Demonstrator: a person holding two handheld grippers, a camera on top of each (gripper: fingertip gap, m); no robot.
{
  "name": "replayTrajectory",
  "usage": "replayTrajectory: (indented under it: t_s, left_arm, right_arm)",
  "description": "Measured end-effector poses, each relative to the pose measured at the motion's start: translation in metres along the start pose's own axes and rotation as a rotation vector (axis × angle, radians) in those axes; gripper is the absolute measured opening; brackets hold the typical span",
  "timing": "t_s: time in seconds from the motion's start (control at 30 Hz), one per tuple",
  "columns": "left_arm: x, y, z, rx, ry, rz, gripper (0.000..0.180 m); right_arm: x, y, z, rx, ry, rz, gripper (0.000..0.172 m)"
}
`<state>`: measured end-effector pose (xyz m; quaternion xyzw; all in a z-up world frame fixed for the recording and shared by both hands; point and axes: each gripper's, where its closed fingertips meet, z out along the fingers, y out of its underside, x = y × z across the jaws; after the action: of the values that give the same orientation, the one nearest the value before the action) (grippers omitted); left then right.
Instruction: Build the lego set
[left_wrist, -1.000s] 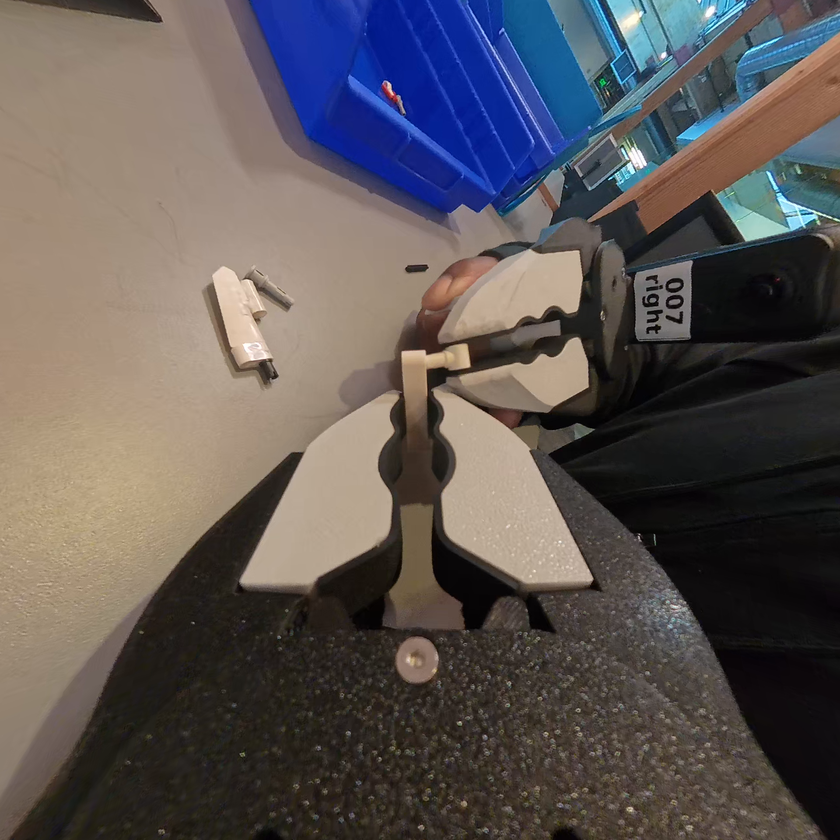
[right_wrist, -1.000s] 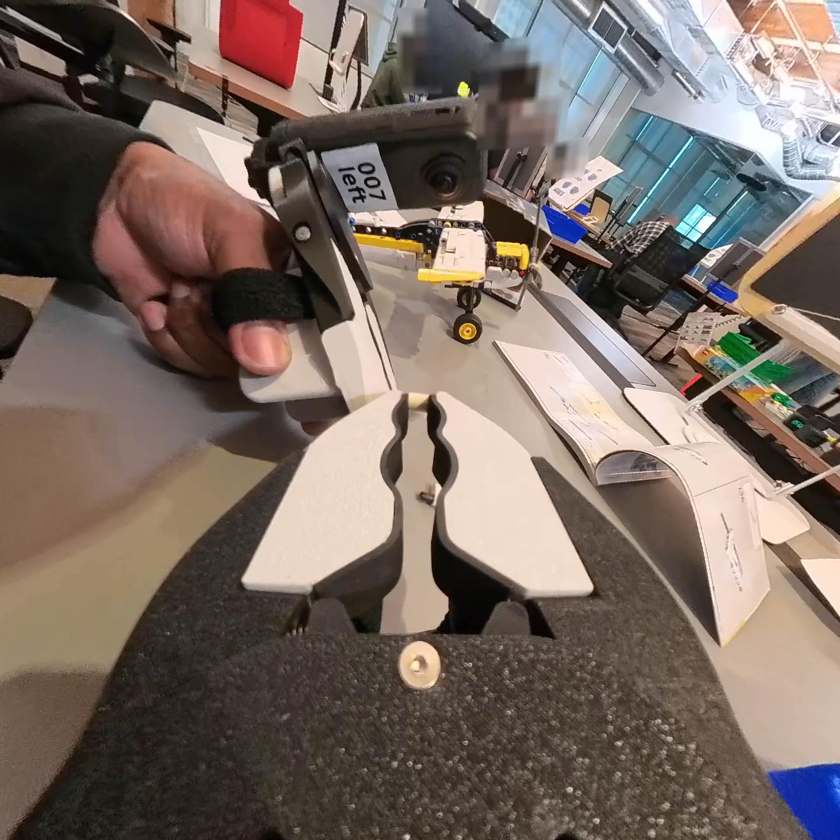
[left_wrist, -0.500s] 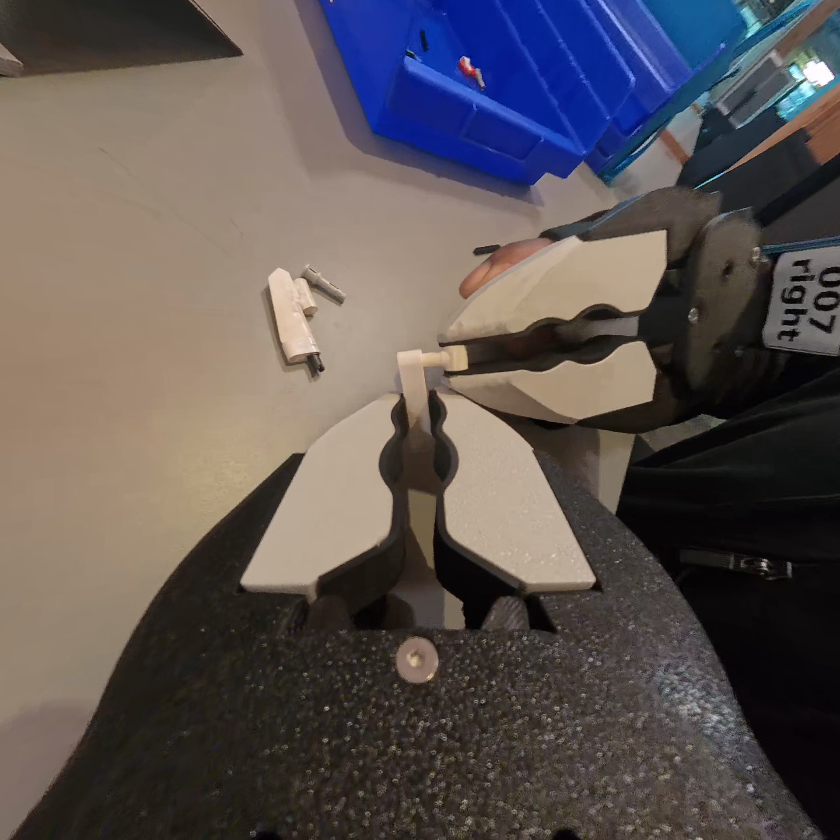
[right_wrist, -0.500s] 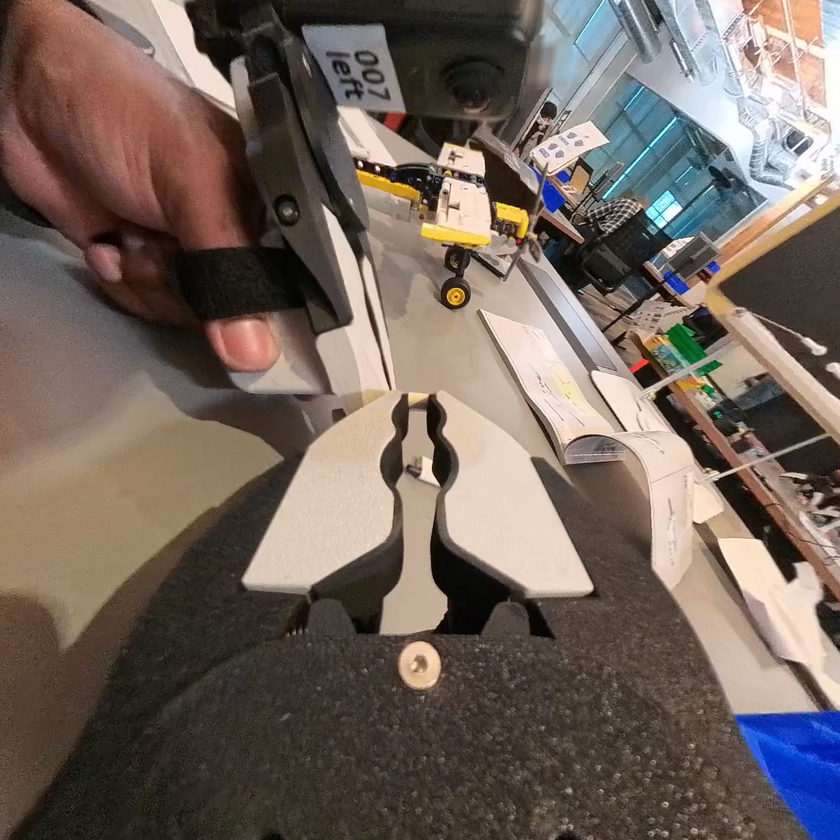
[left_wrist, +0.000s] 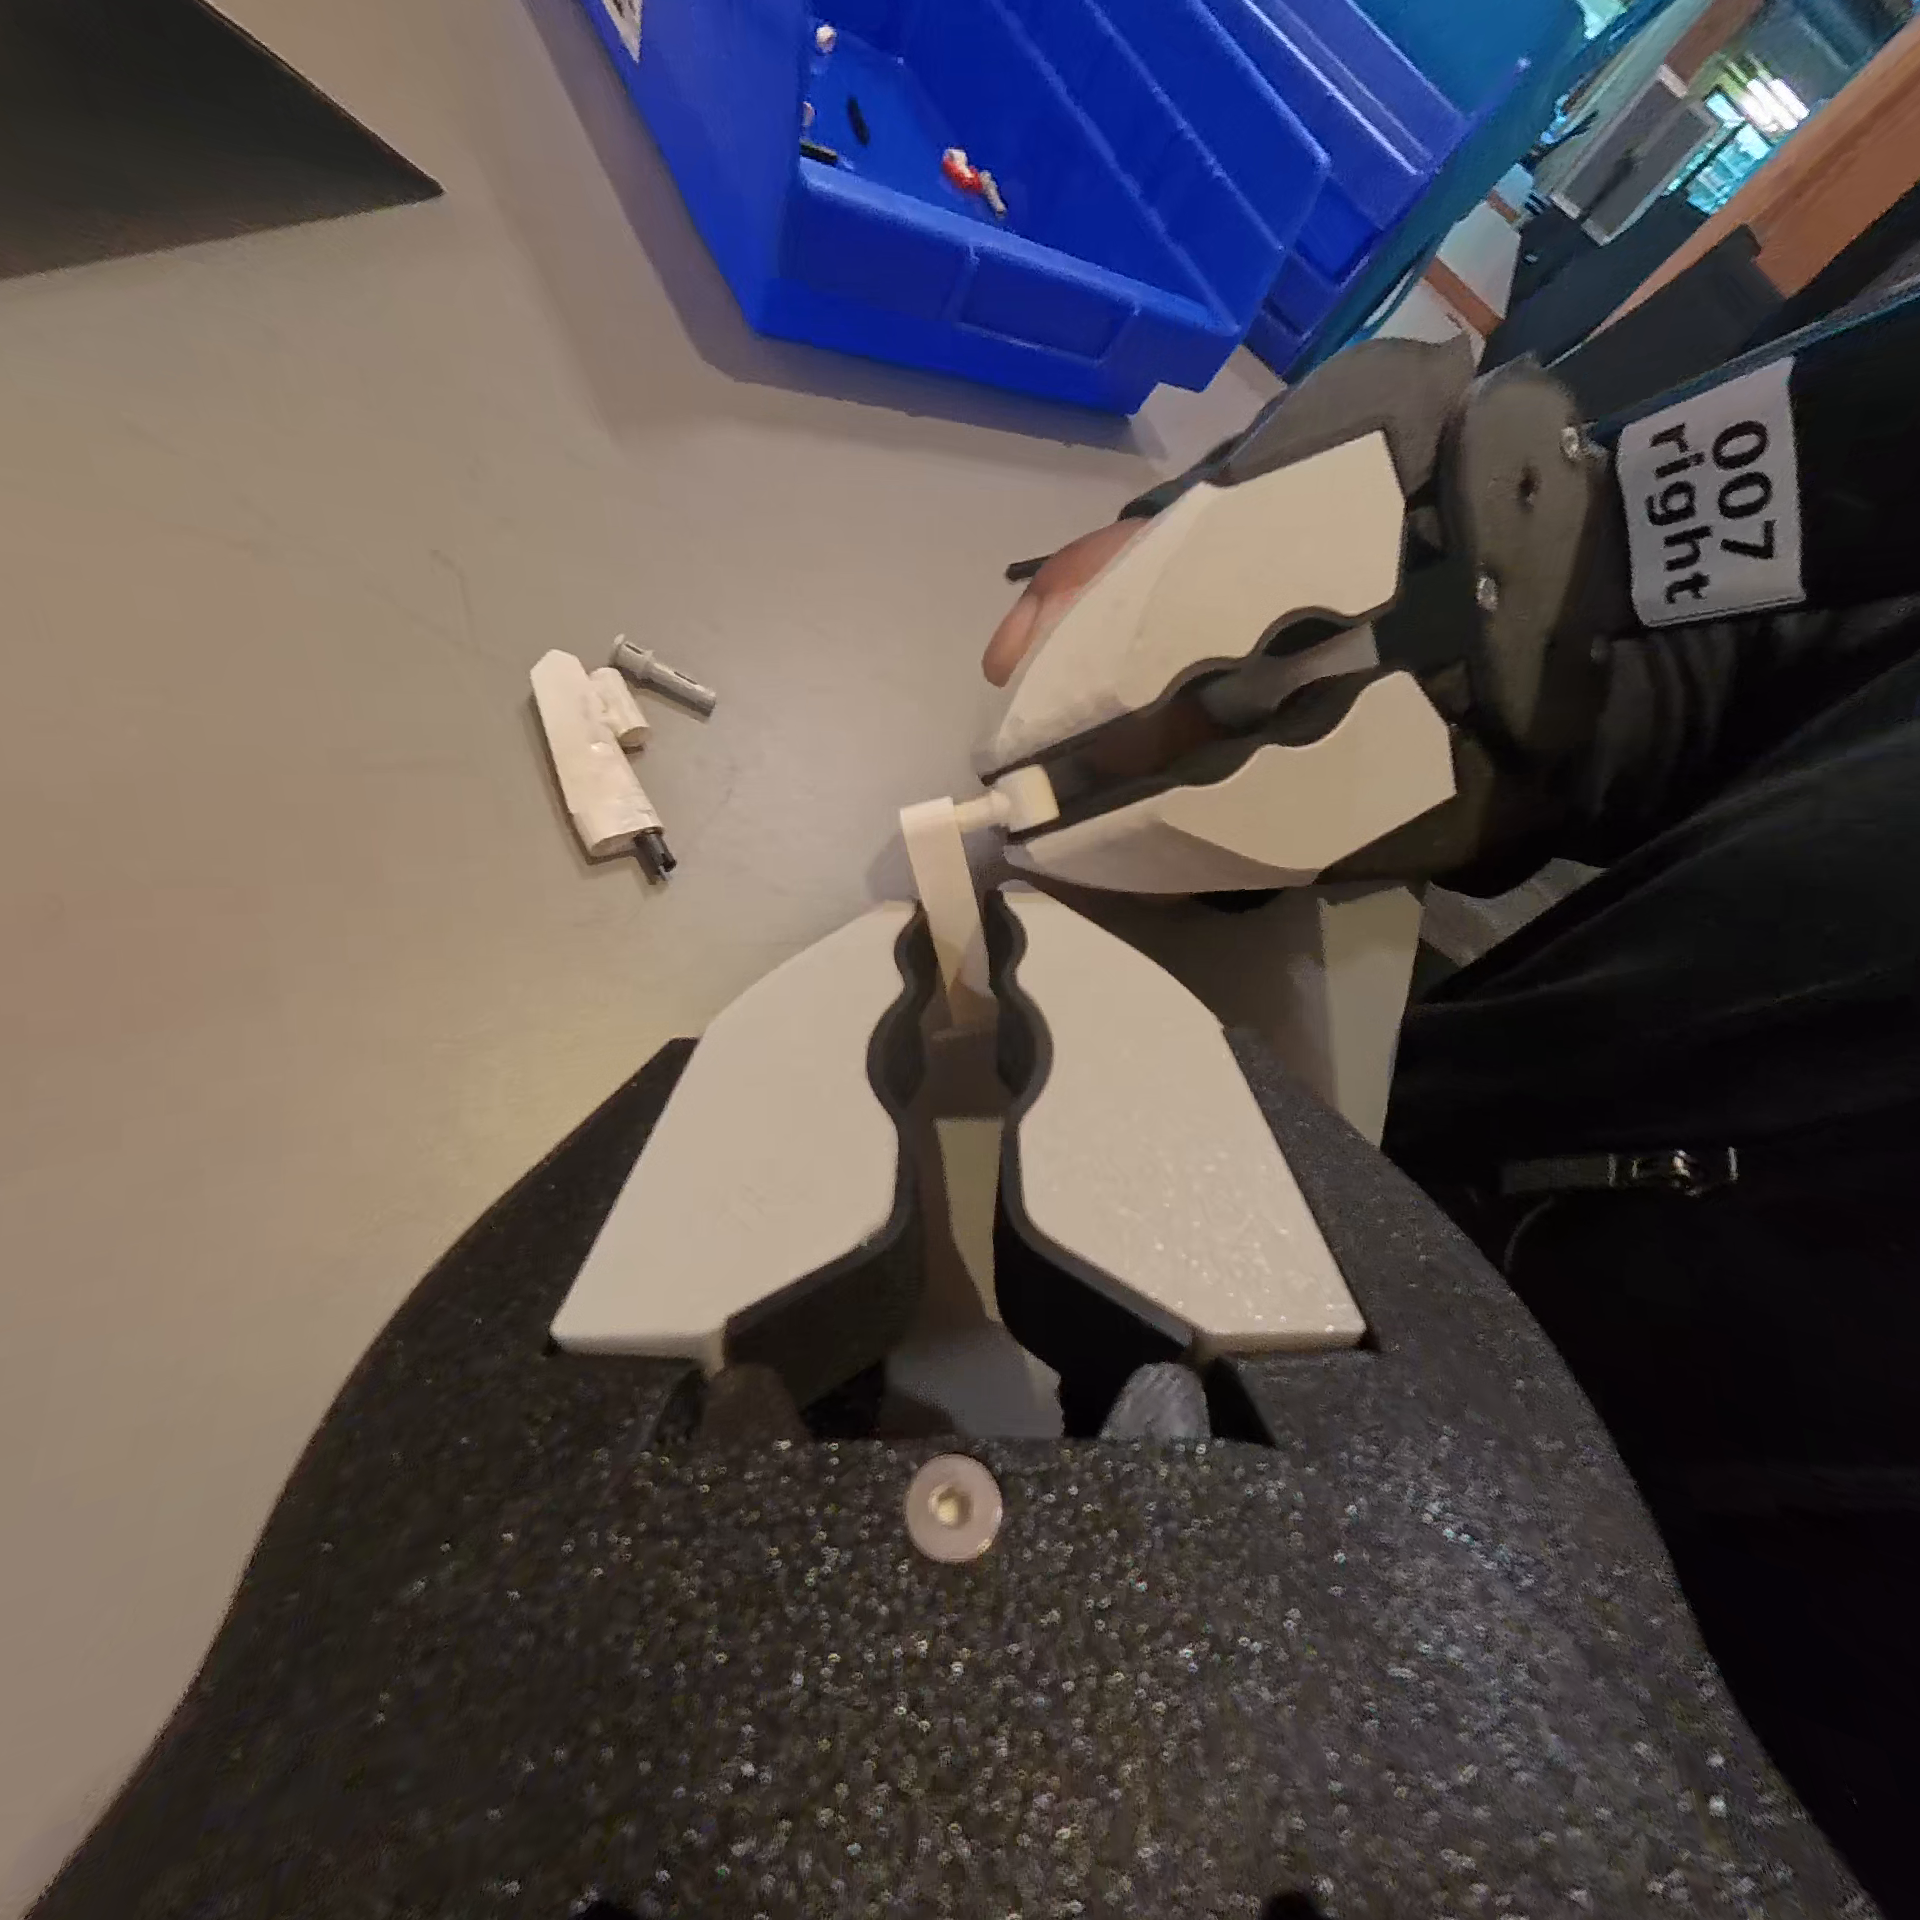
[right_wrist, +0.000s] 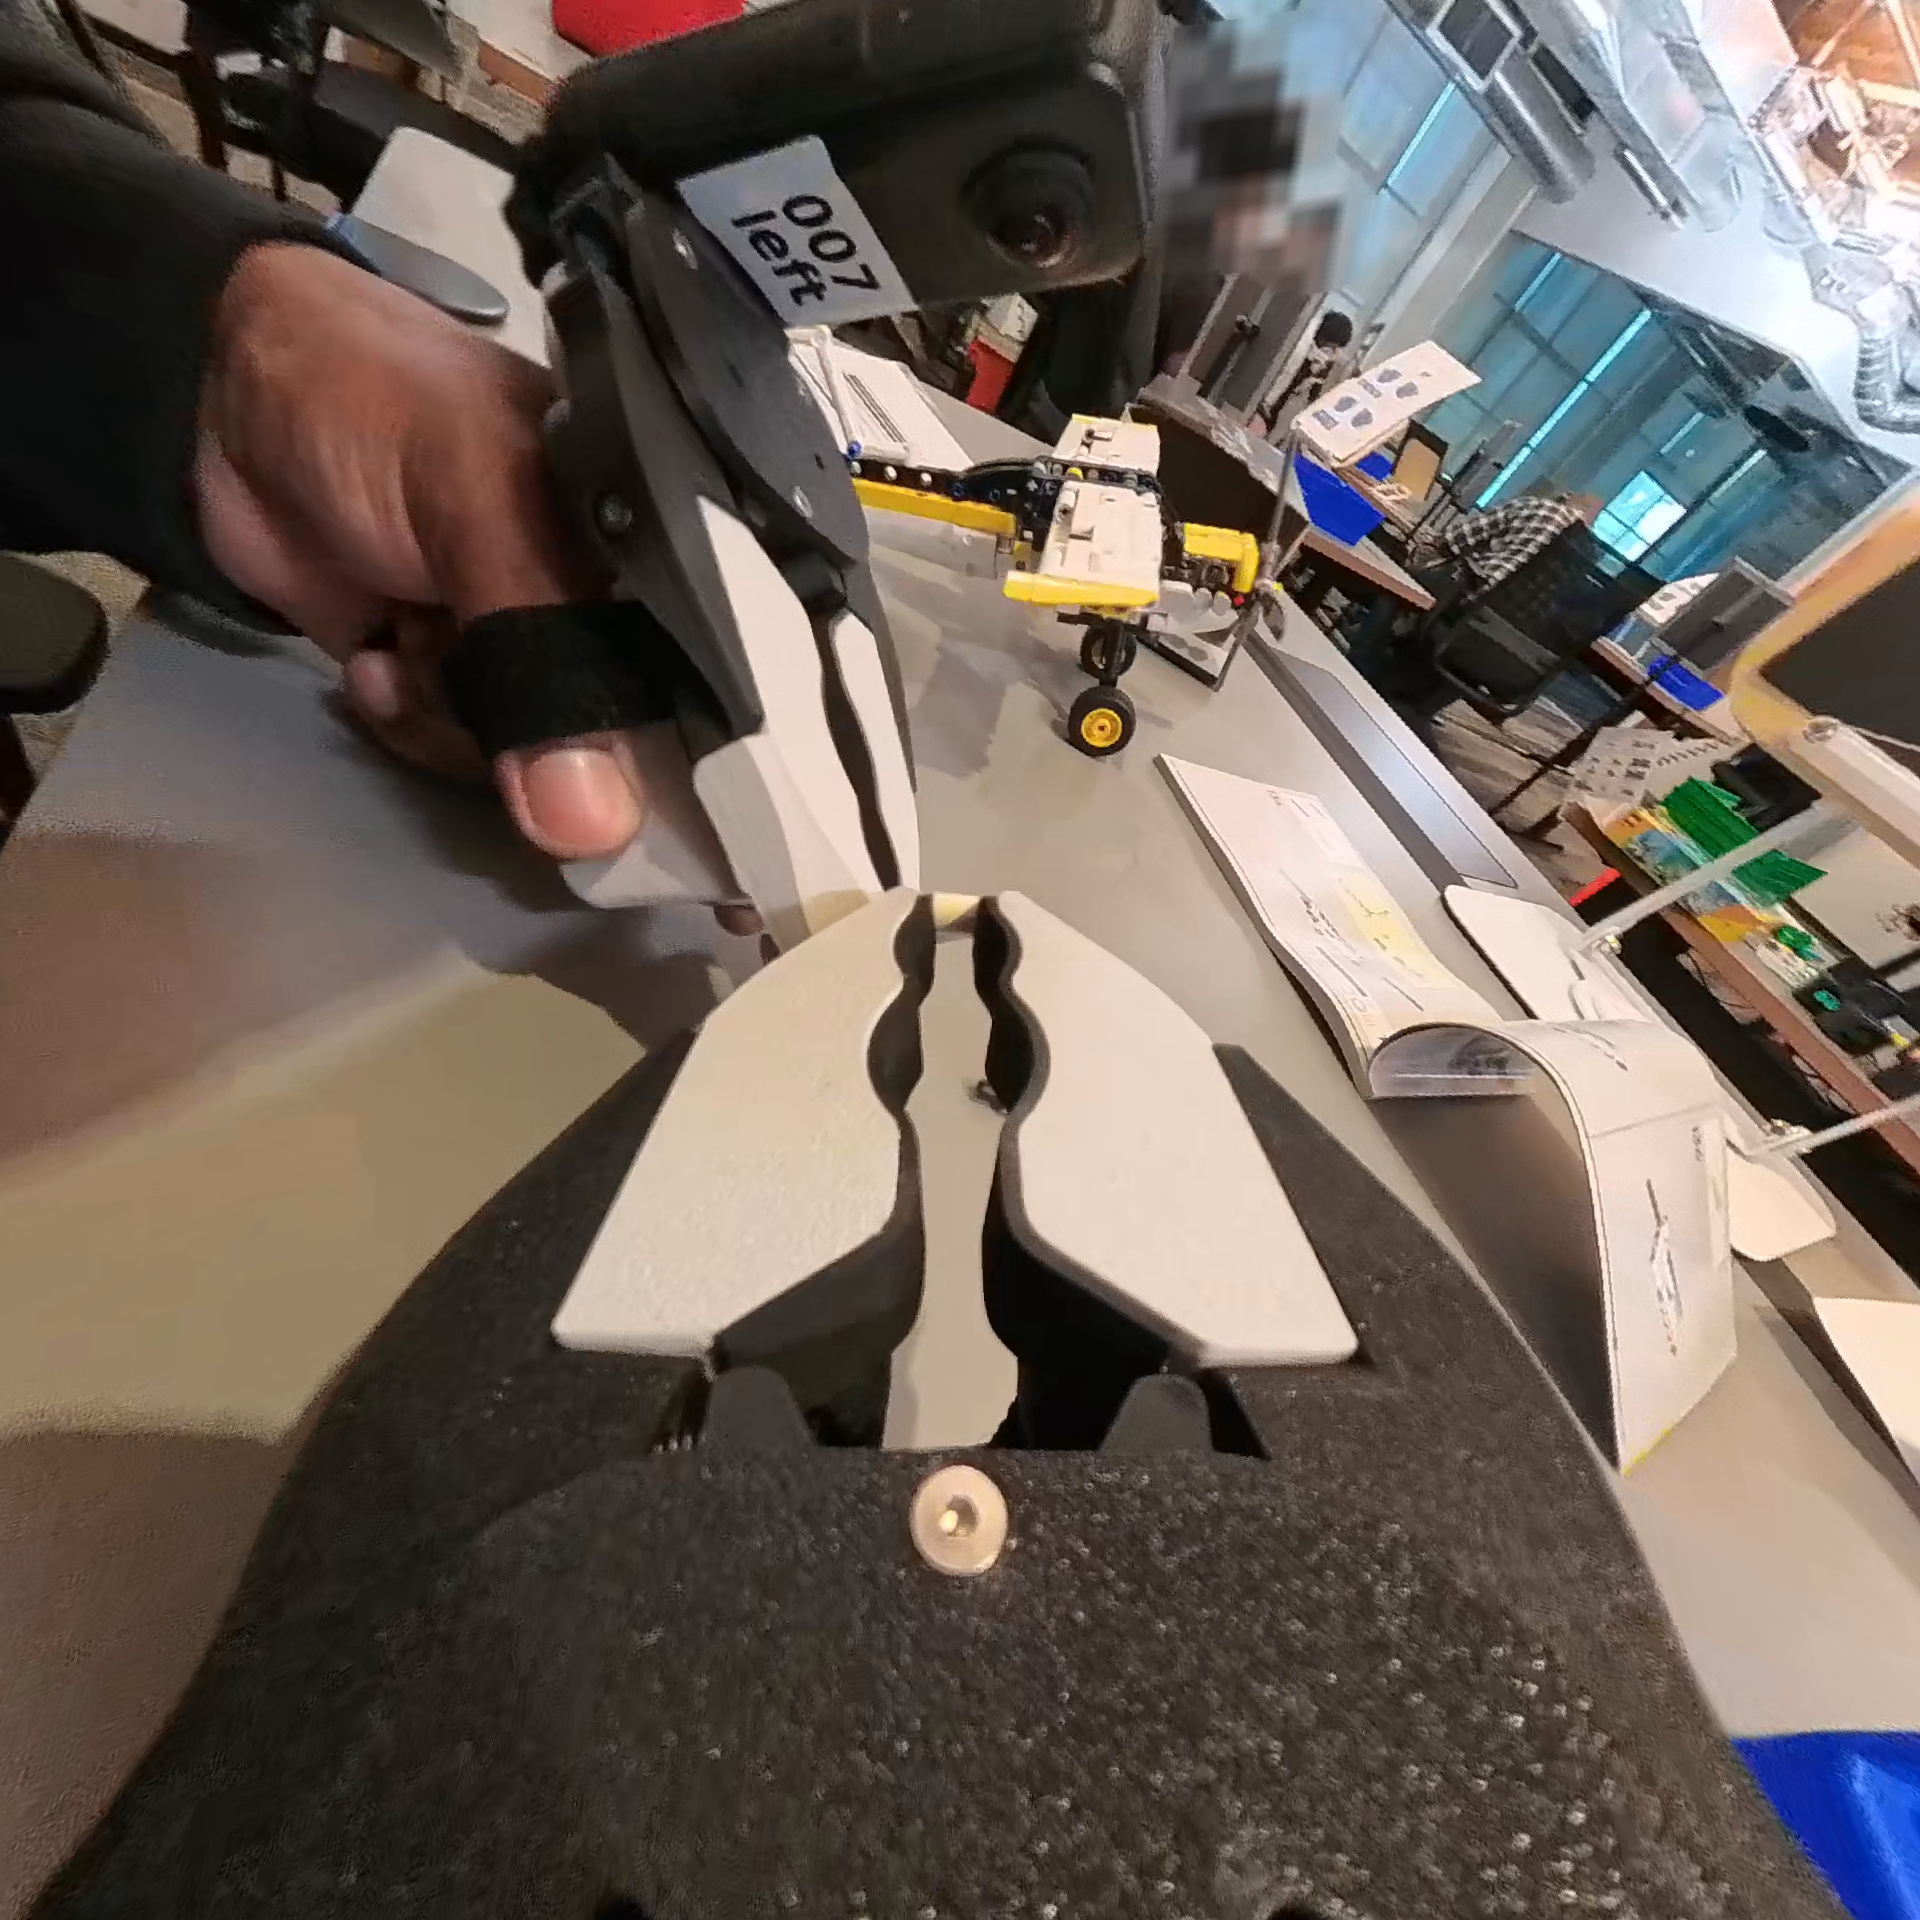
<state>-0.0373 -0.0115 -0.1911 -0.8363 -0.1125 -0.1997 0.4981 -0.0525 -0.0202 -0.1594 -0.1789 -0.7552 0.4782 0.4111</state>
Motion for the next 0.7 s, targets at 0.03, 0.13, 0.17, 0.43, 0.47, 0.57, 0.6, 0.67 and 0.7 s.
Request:
replayTrajectory:
  t_s: [0.03,0.13,0.17,0.43,0.47,0.57,0.6,0.67,0.7]
  left_arm:
    - [0.001,0.000,0.000,-0.005,0.015,-0.002,0.009]
    - [0.005,0.002,0.000,-0.029,0.062,-0.009,0.009]
    - [0.005,0.003,0.001,-0.037,0.064,-0.005,0.009]
    - [0.003,0.006,0.002,-0.068,0.055,0.022,0.009]
    - [0.002,0.006,0.002,-0.067,0.050,0.027,0.009]
    - [-0.002,0.005,0.003,-0.062,0.019,0.028,0.010]
    - [-0.002,0.005,0.003,-0.058,0.013,0.029,0.010]
    - [-0.004,0.004,0.003,-0.052,-0.013,0.040,0.010]
    - [-0.004,0.004,0.004,-0.051,-0.025,0.045,0.010]
  right_arm:
    - [-0.001,0.000,-0.001,0.006,-0.009,-0.012,0.008]
    - [-0.003,0.000,-0.003,0.023,-0.031,-0.061,0.008]
    - [-0.004,0.000,-0.004,0.028,-0.038,-0.069,0.008]
    - [-0.005,0.004,-0.003,0.025,-0.075,-0.085,0.008]
    - [-0.004,0.004,-0.003,0.023,-0.070,-0.081,0.008]
    - [-0.002,0.006,-0.001,0.000,-0.048,-0.068,0.008]
    - [-0.001,0.006,-0.001,-0.005,-0.042,-0.056,0.008]
    - [-0.001,0.006,0.000,-0.016,-0.035,-0.037,0.008]
    - [-0.001,0.006,0.000,-0.023,-0.029,-0.030,0.008]
